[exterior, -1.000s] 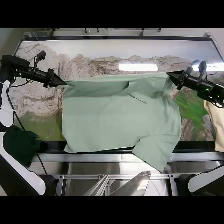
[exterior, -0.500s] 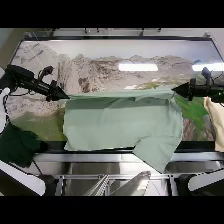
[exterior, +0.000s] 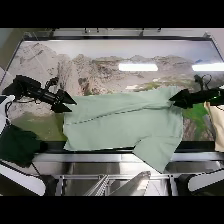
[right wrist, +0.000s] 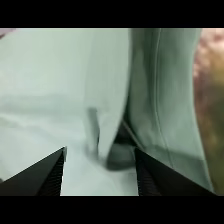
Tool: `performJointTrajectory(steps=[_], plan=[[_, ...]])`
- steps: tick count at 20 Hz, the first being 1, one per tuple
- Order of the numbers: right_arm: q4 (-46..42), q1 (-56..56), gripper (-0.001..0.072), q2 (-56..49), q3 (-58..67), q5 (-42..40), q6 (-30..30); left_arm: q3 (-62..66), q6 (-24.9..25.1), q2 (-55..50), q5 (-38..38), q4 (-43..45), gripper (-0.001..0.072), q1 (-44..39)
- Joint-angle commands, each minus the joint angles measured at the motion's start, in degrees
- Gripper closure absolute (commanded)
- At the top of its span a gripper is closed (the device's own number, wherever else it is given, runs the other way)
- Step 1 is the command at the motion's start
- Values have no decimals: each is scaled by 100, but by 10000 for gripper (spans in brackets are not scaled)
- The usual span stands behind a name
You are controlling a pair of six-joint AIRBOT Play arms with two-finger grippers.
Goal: Fold the shirts.
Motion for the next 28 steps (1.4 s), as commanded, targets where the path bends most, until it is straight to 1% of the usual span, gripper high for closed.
performJointTrajectory(steps=[1, 2, 3, 4, 5, 7, 8, 9, 10, 11, 13, 16, 18, 20, 22, 24, 26, 28], plan=[[-175, -262, 228, 153, 59, 664, 190, 127, -90, 328, 271, -7, -4, 125], [-177, -404, 232, 304, 59, 748, 240, 55, -101, 511, 321, -2, -4, 181], [-177, -544, 264, 481, 55, 835, 243, -149, -87, 774, 315, 20, -4, 245], [-179, -695, 318, 706, 20, 957, 247, -417, -70, 1054, 313, 74, -4, 328], [-214, -824, 331, 968, -96, 1016, 260, -723, -59, 1342, 234, 254, -4, 411], [-546, -1003, 330, 1692, -656, 855, 389, -1534, -140, 2015, -63, 789, -4, 577], [-761, -1051, 330, 2131, -1082, 625, 549, -2031, -293, 2385, -273, 1108, -3, 656], [-914, -1060, 330, 2531, -1506, 299, 660, -2496, -570, 2691, -476, 1405, -4, 715], [-1071, -1062, 330, 2914, -1950, -83, 925, -3008, -793, 2988, -678, 1657, -3, 756], [-1128, -1062, 328, 3289, -2411, -461, 1058, -3458, -918, 3200, -831, 1744, -3, 785], [-1126, -1060, 326, 3849, -3110, -863, 1073, -4240, -951, 3488, -1182, 1753, -2, 791], [-1121, -1058, 326, 4334, -3628, -940, 1071, -4964, -935, 3545, -1794, 1755, 15, 787], [-1040, -1056, 326, 4548, -3709, -940, 1067, -5152, -745, 3344, -2118, 1720, 15, 778], [-931, -1054, 326, 4730, -3709, -935, 1067, -5090, -208, 2927, -2223, 1318, 16, 713], [-916, -1054, 326, 4898, -3709, -835, 1064, -4883, 339, 2490, -2179, 890, 16, 614], [-918, -1054, 326, 5036, -3709, -787, 1071, -4649, 647, 2162, -1860, 769, 16, 575], [-920, -1062, 326, 5143, -3709, -743, 1071, -4579, 763, 2098, -1419, 682, 16, 710], [-920, -1062, 326, 5204, -3709, -726, 1071, -4765, 778, 2463, -1412, 645, 16, 1003]])
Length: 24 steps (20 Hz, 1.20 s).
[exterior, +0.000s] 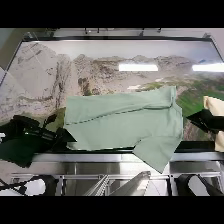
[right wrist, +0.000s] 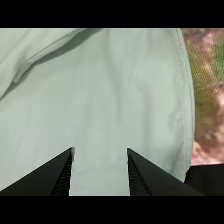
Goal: Fold the shirts.
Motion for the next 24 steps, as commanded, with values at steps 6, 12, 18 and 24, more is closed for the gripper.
performJointTrajectory(steps=[6, 12, 18, 24], plan=[[26, -2, 326, 162, -11, -35, -48, -614, 155, 1569, -671, 48, 15, 1869], [199, -2, 326, 162, -11, -79, -179, -616, 1034, 1486, -684, -2, 298, 1923], [214, -2, 327, 162, -11, -79, -195, -446, 1696, 59, -678, -693, 296, 785], [212, -2, 326, 162, -11, -59, -181, 116, 1690, -988, -153, -741, 408, 105]])
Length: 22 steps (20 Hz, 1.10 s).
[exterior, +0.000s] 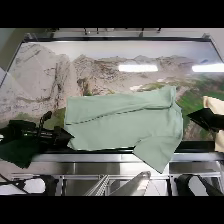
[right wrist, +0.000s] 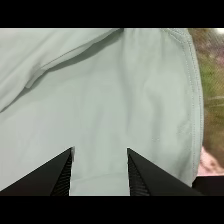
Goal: Fold the shirts.
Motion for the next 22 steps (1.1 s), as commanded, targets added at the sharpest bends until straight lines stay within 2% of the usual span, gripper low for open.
performJointTrajectory(steps=[1, 3, 9, 11, 14, 18, 21, 22], plan=[[-20, -2, 327, 2, -4, 61, 103, 271, 55, -498, 157, 48, 428, -365], [-262, -2, 326, 2, -9, 155, 511, 299, 61, -511, 184, 63, 691, -380], [-1453, -2, 326, 11, -625, 448, 1851, 299, 57, -511, 470, 103, 689, 28], [-1731, -2, 326, 7, -1036, 365, 1954, 299, 46, -511, 516, 105, 690, 140], [-2363, -24, 328, -26, -1320, 273, 2474, 299, 35, -514, 507, 105, 689, 221], [-2249, -24, 328, -391, -1322, -48, 2376, 299, 37, -514, 476, 103, 690, 208], [-1480, -24, 349, -966, -1467, -186, 1770, 299, 37, -514, 466, 103, 690, 208], [-1014, -22, 349, -1121, -1582, -328, 1397, 299, 37, -514, 468, 101, 690, 208]])
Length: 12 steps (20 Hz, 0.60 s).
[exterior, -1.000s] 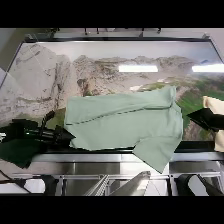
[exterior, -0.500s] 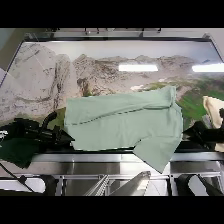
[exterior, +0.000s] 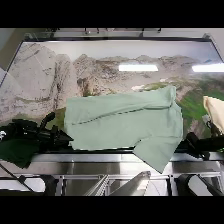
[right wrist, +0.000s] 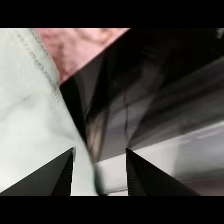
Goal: Fold the shirts.
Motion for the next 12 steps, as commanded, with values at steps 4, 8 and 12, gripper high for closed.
performJointTrajectory(steps=[4, 8, 12], plan=[[2474, 11, 349, -1003, -741, -758, -2055, 4, 9, -2, -289, -22, 690, 2], [2966, 11, 419, -1381, -804, -704, -2734, 4, 7, -2, -269, -28, 689, 2], [3276, 9, 476, -1329, -804, -321, -3259, -166, 109, 295, -280, -247, 690, 15]])
